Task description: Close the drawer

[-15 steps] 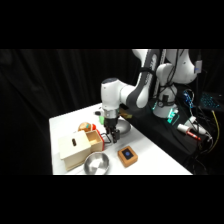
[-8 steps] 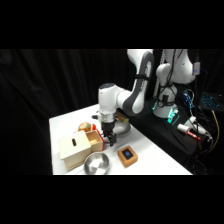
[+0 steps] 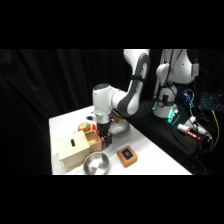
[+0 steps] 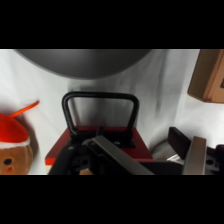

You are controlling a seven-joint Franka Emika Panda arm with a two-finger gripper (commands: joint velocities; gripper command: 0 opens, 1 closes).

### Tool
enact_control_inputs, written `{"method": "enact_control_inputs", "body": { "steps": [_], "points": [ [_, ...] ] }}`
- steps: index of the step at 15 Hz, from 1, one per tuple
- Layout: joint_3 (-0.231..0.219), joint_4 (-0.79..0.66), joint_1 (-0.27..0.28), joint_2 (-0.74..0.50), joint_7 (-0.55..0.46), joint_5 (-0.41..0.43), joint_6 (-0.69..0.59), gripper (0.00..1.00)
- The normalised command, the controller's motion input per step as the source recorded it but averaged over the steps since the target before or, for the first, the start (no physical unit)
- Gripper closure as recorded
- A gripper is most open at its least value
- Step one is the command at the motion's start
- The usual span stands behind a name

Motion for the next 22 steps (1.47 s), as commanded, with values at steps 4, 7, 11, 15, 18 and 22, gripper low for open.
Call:
{"method": "enact_control_inputs", "body": {
  "steps": [4,7,11,15,18,22],
  "points": [
    [-0.076,0.49,0.061,0.15,0.02,-0.14,-0.33,0.0],
    [-0.039,0.48,0.045,0.19,-0.01,-0.095,-0.27,0.0],
    [-0.008,0.47,0.02,0.27,-0.05,-0.055,-0.24,0.0],
    [-0.023,0.49,0.062,0.27,-0.01,-0.089,-0.24,0.0],
    [-0.041,0.39,0.089,0.19,0.01,-0.115,-0.19,0.0],
    [-0.066,0.24,0.088,0.04,0.03,-0.134,-0.28,0.0]
  ]
}}
